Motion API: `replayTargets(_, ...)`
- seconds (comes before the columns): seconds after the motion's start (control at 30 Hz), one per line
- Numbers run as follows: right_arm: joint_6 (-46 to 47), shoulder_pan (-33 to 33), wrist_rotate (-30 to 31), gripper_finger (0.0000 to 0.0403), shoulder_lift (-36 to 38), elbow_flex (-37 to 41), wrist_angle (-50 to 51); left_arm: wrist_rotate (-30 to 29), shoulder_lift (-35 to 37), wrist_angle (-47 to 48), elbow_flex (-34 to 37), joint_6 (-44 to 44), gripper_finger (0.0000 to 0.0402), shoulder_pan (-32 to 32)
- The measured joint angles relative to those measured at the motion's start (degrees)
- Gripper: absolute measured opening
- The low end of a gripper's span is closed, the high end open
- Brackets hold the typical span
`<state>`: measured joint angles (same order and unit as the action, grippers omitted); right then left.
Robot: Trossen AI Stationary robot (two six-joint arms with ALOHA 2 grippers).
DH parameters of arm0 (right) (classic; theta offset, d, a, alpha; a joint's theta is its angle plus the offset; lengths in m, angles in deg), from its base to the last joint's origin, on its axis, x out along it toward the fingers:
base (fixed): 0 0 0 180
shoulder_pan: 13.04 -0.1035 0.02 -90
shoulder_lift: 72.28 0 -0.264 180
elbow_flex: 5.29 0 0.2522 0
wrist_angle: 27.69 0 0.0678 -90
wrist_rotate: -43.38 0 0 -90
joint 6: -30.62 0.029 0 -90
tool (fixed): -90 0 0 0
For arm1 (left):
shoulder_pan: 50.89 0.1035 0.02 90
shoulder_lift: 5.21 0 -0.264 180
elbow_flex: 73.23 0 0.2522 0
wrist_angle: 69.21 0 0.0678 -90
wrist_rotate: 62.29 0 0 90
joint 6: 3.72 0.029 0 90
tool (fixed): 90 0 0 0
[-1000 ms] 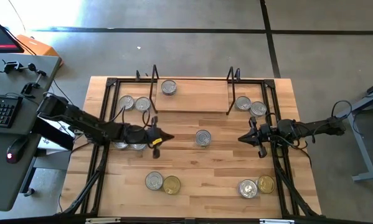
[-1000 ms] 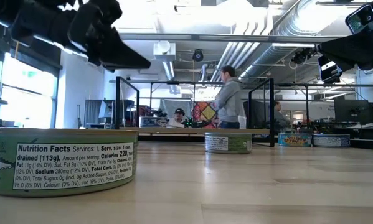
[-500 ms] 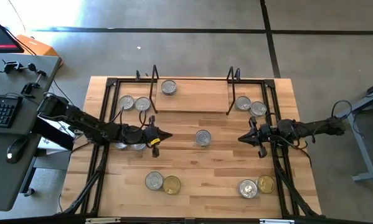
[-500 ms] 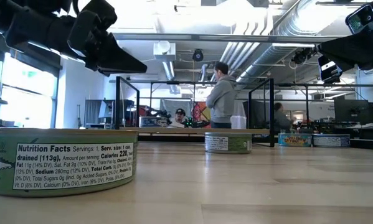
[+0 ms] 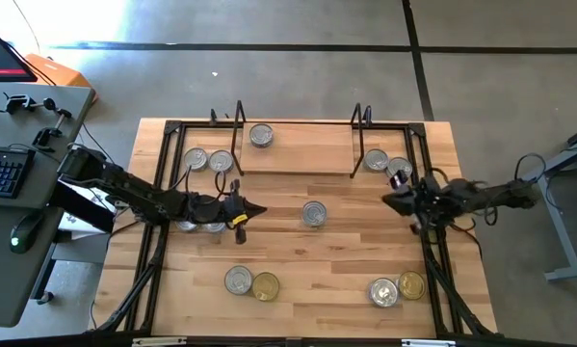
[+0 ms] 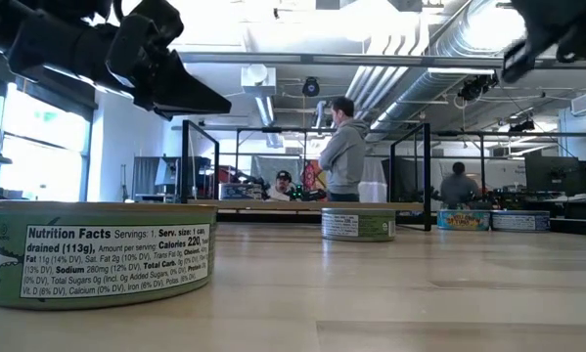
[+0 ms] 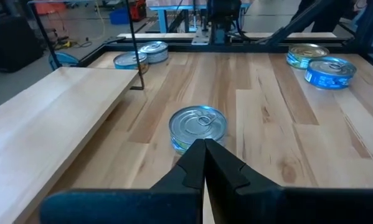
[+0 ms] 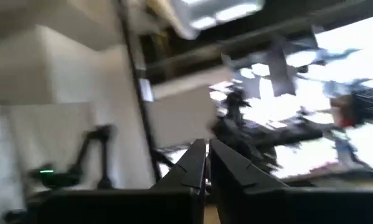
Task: Stack canned seafood by type on shelf
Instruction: Put the green tuna can on the shelf
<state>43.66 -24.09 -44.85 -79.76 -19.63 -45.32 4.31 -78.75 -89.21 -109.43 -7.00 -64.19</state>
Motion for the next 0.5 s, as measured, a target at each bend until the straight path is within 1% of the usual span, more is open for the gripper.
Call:
replayTargets(0.1, -0.06, -1.71, 0.18, 0.0012, -8.05, 0.02, -6.46, 0.02, 0.0, 0.02, 0.0, 0.98, 0.0, -0.63)
replayTargets(0.2, 0.73, -3.56, 5.04, 0.0012, -18.55, 0.01, -10.33, 0.01, 0.0, 0.02, 0.0, 1.37, 0.0, -1.53)
replayTargets(0.27, 2.53, -4.47, 7.84, 0.0012, -25.72, -0.57, -10.97, 0.02, 0.0, 0.04, 0.0, 1.39, 0.0, -2.74)
replayTargets(0.37, 3.93, -5.13, 8.47, 0.0012, -35.41, -3.28, -11.17, -0.29, 0.0, 0.04, 0.0, 1.39, 0.0, -5.03)
replayTargets(0.5, 1.62, -4.46, 8.05, 0.0016, -45.57, -9.29, -10.04, -4.9, 0.0, 0.04, 0.0, 0.89, 0.0, -8.22)
